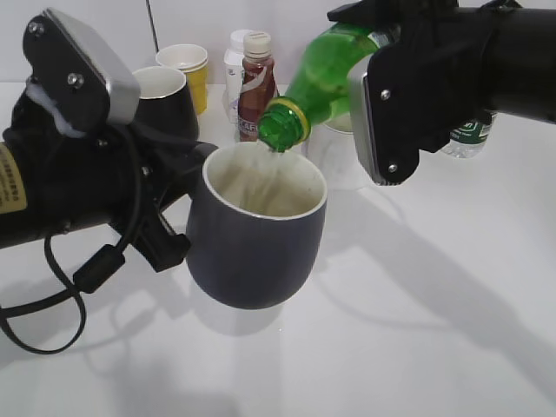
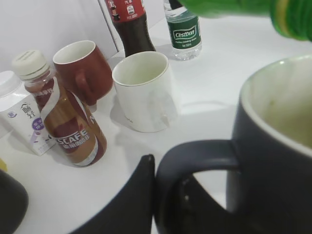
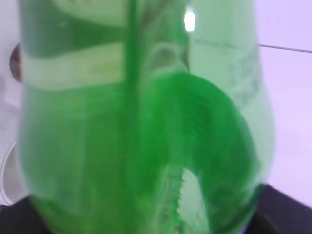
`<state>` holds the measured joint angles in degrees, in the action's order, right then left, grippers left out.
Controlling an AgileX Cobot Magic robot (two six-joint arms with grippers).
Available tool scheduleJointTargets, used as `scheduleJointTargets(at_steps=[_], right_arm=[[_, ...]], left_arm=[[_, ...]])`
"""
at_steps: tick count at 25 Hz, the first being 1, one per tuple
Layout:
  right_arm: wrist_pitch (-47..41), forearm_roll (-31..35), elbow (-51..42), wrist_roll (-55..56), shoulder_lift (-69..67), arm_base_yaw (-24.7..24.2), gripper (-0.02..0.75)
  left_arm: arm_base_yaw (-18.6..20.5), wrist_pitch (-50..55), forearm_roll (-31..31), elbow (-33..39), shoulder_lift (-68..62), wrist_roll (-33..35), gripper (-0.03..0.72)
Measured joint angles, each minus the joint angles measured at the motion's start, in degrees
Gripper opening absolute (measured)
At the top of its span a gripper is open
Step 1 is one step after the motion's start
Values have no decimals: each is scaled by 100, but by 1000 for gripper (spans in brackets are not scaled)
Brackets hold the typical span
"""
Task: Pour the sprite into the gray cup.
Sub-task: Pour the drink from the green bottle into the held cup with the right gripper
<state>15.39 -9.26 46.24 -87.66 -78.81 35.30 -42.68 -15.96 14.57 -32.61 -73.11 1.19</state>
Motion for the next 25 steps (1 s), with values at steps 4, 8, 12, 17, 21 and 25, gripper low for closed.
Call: scheduleJointTargets(at_steps=[4, 8, 12, 17, 21, 25], right_arm=[[0, 1, 0, 228, 0, 0, 424], [-65, 6, 0, 600, 0, 0, 424], [-416, 11, -6, 1531, 0, 0, 424], [-491, 22, -18, 3446, 11, 0, 424], [-500, 355, -18, 5532, 25, 0, 424], [-516, 654, -18, 7063, 26, -116, 424]], left_arm=[[0, -6, 0, 0, 0, 7, 53], [0, -101, 5, 0, 0, 13, 53], [0, -193, 5, 0, 0, 17, 53], [0, -212, 5, 0, 0, 17, 53], [277, -281, 19, 0, 0, 17, 53], [1028, -535, -352, 0, -17, 17, 53]])
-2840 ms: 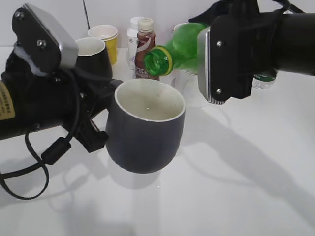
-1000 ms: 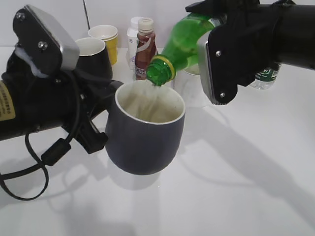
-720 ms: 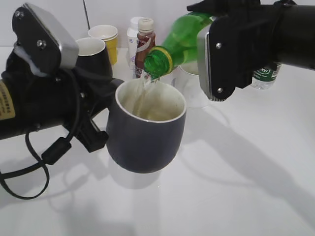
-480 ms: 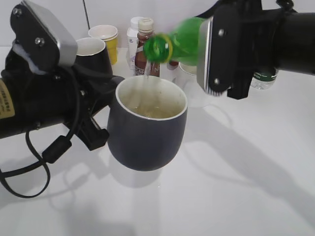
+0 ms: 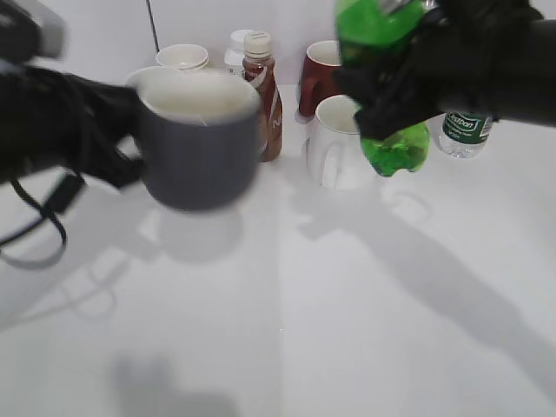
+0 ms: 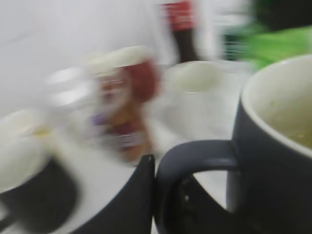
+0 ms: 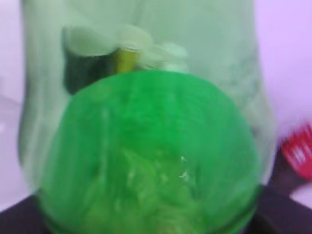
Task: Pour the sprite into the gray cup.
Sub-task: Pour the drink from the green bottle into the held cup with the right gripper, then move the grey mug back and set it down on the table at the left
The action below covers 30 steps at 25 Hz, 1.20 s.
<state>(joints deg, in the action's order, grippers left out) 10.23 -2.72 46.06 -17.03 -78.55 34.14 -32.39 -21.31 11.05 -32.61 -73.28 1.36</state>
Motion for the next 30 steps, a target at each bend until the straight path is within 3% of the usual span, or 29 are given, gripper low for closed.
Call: scheduleJointTargets(at_steps=[6, 11, 17, 26, 30], right_arm=[[86, 39, -142, 1347, 37, -884, 424], [515, 50, -572, 1703, 111, -1148, 424], [681, 46, -828, 1787, 128, -1142, 424], [717, 46, -834, 1793, 128, -1142, 424], [722, 46, -834, 1793, 128, -1142, 424]], left_arm=[[1200, -1030, -684, 39, -563, 330, 53], [1686, -2723, -1561, 425, -1614, 536, 53], [1823, -3837, -1761, 573, -2828, 584, 53], [1823, -4292, -1663, 579, -3488, 577, 52], [1823, -4420, -1566, 683, -3488, 544, 97]])
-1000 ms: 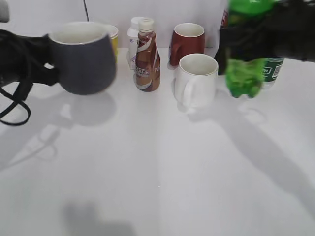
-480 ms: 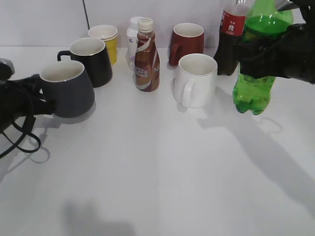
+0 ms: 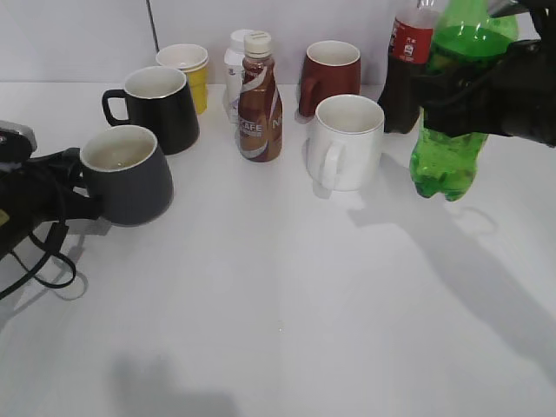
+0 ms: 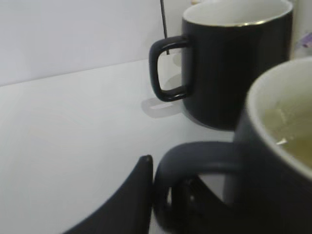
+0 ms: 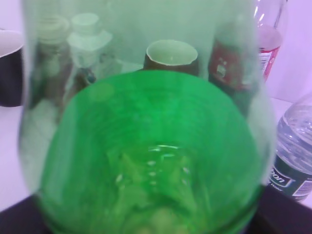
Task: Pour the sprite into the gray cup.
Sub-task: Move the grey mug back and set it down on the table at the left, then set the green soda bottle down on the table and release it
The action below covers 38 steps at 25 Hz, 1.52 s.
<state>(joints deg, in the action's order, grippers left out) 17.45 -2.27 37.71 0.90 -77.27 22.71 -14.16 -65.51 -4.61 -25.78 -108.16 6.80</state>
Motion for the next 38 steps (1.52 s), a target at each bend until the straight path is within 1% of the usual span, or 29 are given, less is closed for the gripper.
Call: scheduleJointTargets(at_steps=[4, 7, 10, 13, 16, 19, 27, 30, 32, 33, 37, 38], right_arm=[[0, 0, 0, 0, 0, 0, 424], [10, 0, 0, 0, 0, 0, 423], [223, 17, -37, 0, 0, 0, 423], [751, 272, -158, 0, -60, -60, 423], [1570, 425, -459, -18, -278, -283, 423], [2258, 495, -801, -18, -646, -523, 423], [2833, 520, -899, -24, -1498, -597, 423], [2939, 356, -899, -24, -1583, -597, 423], [2951, 108, -899, -24, -1588, -597, 423], [2956, 52, -899, -24, -1590, -597, 433], [2981, 1, -899, -24, -1595, -597, 554], [3018, 11, -899, -24, -1595, -597, 572]], left_arm=[[0, -64, 18, 168, 61, -44, 174], [0, -31, 18, 278, 261, -49, 198], [0, 23, 18, 391, 484, -55, 209], [0, 110, 4, 614, 742, -55, 215], [0, 222, -27, 849, 1090, -66, 221], [0, 472, -39, 935, 1478, -73, 225], [0, 1082, 0, 935, 2240, -74, 232], [0, 1134, 20, 935, 2375, -74, 234], [0, 1146, 33, 935, 2446, -74, 233], [0, 1146, 39, 935, 2460, -74, 233], [0, 1157, 39, 935, 2497, -74, 237], [0, 1159, 39, 935, 2497, -74, 237]])
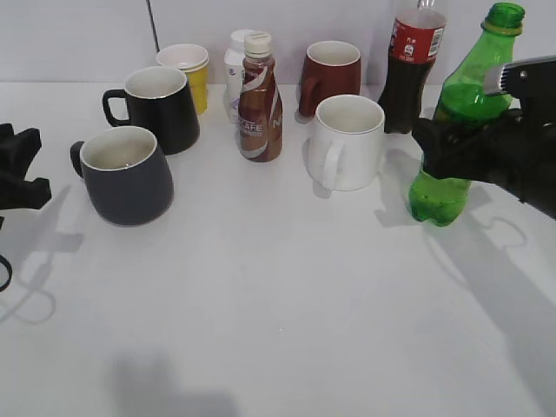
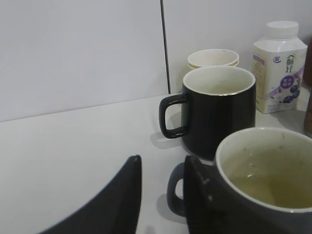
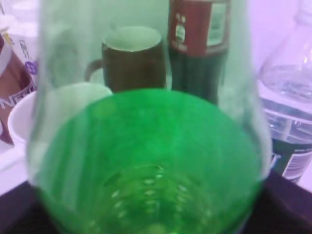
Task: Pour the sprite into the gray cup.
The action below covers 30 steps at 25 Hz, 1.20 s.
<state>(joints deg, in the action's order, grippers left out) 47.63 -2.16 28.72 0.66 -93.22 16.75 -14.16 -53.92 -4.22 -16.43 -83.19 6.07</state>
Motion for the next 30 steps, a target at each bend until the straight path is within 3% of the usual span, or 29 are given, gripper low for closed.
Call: scheduleJointTargets(at_steps=[11, 14, 16, 22, 25, 30], right_arm=[[188, 21, 62, -66, 323, 0, 598], [-491, 9, 407, -66, 918, 0, 598], [-1238, 3, 710, -66, 1421, 0, 598], [-2774, -252, 1278, -66, 2906, 0, 598], [-3840, -273, 1303, -66, 3764, 0, 598], [-6146, -214, 1310, -3, 5489, 0, 598]], left_arm=[[0, 469, 141, 2, 452, 0, 239], [0, 1102, 141, 2, 1125, 0, 239], [0, 1914, 141, -96, 1810, 0, 239], [0, 5962, 190, -1156, 4059, 0, 283], [0, 7199, 184, -1436, 4929, -6, 380], [0, 8998, 212, -1494, 6225, -53, 426]])
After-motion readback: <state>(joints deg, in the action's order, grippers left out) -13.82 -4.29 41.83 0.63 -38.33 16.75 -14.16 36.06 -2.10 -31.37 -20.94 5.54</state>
